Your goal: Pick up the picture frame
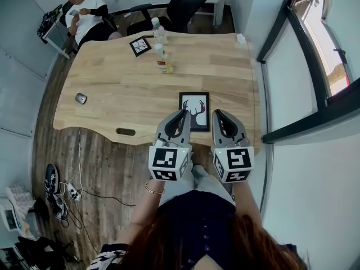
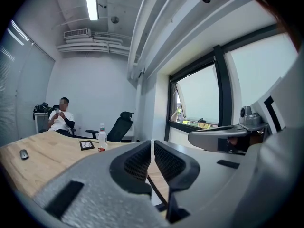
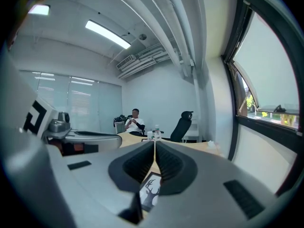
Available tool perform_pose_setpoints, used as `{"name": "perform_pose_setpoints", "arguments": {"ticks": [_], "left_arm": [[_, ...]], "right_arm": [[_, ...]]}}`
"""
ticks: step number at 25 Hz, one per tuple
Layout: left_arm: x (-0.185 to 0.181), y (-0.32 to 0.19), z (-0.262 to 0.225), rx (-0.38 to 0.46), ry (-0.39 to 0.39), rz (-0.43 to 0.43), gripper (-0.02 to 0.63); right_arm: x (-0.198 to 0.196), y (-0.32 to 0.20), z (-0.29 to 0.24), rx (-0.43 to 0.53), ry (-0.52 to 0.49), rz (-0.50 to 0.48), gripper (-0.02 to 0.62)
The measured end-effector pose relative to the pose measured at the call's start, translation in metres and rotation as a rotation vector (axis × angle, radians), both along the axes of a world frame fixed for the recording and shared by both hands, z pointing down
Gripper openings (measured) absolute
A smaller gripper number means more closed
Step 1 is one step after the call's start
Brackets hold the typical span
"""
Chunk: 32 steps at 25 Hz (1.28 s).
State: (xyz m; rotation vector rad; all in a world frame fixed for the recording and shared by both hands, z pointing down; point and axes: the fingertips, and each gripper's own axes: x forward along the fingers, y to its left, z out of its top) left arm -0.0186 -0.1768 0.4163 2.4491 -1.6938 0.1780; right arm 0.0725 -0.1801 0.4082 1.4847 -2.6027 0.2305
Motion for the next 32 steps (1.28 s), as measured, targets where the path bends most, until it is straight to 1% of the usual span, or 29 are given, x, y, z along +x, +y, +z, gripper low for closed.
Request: {"name": "perform_pose_setpoints", "arguments": {"ticks": [4,12,19,28,30,32], "left_arm": [[-0.005,-0.011,0.007,-0.005,0.007,0.0,0.029],[-0.019,-0.028,0.033,-0.05,0.002,0.003,0.029],[-0.028,-0.04,0.058,-0.106,-0.004,0.008,0.031],[-0.038,-0.055,0.088,-0.175,-0.021,0.021,0.035],[-0.04,-0.058,0.095,-0.194,-0.02,0.026,0.049],[-0.042,-0.062,0.102,-0.214,-0.018,0.03,0.095]], "right_arm": [[-0.002,-0.011,0.009,-0.019,0.001,-0.001,0.028],[-0.014,-0.028,0.032,-0.071,0.011,-0.022,0.028],[-0.021,-0.042,0.056,-0.113,0.07,-0.039,0.028],[-0.029,-0.058,0.089,-0.185,0.1,-0.034,0.031],[-0.031,-0.062,0.096,-0.202,0.108,-0.034,0.037],[-0.032,-0.065,0.103,-0.221,0.116,-0.035,0.048]]}}
